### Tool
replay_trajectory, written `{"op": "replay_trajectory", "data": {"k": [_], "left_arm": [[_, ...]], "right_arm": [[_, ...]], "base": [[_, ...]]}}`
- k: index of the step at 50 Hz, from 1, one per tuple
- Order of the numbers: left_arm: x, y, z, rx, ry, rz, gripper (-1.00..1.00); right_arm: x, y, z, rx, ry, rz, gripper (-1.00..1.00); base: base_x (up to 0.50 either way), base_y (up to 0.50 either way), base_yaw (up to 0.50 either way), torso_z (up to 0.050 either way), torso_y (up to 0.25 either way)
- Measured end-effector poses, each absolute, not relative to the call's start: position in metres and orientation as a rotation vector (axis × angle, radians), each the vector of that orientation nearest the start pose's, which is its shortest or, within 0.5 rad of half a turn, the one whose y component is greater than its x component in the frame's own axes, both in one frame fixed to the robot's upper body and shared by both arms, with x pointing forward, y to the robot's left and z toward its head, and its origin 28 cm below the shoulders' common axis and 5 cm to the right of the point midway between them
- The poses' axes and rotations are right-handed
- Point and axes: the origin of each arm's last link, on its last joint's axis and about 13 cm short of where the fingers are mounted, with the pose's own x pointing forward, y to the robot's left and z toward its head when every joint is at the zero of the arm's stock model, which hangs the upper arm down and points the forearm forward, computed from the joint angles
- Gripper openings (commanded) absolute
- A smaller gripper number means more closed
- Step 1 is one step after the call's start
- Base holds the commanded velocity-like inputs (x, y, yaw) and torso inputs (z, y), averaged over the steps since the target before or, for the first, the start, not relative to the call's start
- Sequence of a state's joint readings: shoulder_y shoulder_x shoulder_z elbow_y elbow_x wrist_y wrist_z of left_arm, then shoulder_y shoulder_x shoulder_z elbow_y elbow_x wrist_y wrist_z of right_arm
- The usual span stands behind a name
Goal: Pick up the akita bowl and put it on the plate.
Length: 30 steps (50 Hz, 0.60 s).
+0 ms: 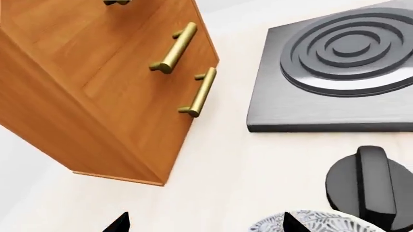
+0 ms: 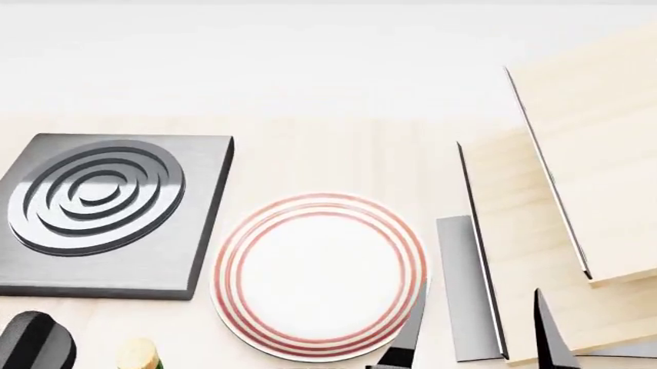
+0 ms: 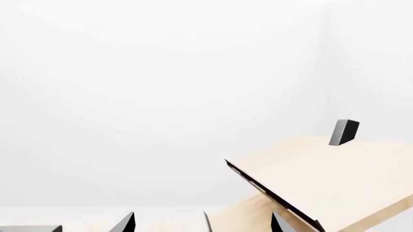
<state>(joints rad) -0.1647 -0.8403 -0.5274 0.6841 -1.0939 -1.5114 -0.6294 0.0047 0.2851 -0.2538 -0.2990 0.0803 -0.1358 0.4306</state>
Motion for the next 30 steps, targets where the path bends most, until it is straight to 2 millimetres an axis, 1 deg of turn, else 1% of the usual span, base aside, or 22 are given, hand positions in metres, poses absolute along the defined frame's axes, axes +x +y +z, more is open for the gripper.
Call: {"op": "replay_trajectory", "data": {"k": [12,30], "left_arm": [[0.155,0.354,0.181,0.281,0.583,0.339,1.0],[0.148,0.36,0.171,0.225,0.702,0.325,1.0]], "right_arm": [[0.207,-0.099,0.079,-0.06,-0.4,-0.113,1.0],[0.21,-0.099,0.078,-0.06,-0.392,-0.118,1.0]], "base": [[0.0,0.0,0.0,0.0,0.0],[0.0,0.0,0.0,0.0,0.0]]}}
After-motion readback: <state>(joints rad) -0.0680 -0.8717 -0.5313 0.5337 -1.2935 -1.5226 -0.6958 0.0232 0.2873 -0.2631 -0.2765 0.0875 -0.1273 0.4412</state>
